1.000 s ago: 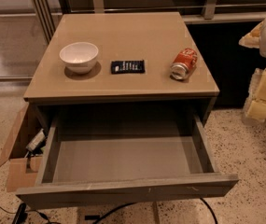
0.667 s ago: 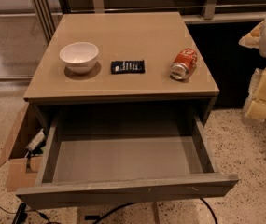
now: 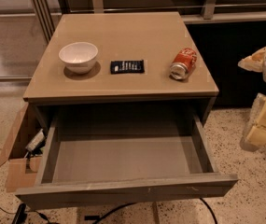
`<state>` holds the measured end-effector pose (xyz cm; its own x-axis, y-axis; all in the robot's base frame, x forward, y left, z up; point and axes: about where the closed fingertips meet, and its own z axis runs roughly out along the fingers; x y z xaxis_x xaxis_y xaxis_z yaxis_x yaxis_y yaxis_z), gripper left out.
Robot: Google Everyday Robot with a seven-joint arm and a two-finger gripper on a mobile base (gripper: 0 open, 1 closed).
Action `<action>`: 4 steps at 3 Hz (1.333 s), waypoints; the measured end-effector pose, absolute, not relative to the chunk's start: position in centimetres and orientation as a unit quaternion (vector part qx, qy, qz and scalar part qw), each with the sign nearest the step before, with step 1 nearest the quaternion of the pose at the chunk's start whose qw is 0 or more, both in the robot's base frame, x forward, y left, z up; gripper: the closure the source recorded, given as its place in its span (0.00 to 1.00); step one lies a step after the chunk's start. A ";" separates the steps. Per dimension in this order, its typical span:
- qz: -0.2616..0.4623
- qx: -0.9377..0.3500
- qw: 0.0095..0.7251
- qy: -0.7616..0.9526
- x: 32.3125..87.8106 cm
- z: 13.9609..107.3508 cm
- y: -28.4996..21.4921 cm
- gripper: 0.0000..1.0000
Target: Close top drawer
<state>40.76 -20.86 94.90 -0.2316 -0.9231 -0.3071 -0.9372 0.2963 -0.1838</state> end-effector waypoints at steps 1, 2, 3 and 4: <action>0.060 -0.581 0.202 0.786 37.0 91.5 -20.5 0.24; 0.082 -0.579 0.203 0.785 34.8 88.4 -19.9 0.47; 0.100 -0.586 0.195 0.780 33.7 84.7 -18.9 0.70; 0.103 -0.586 0.191 0.781 33.4 84.1 -18.8 0.99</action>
Offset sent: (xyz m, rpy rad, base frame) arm -0.0874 0.0133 -0.1024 0.1779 0.0694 -0.0027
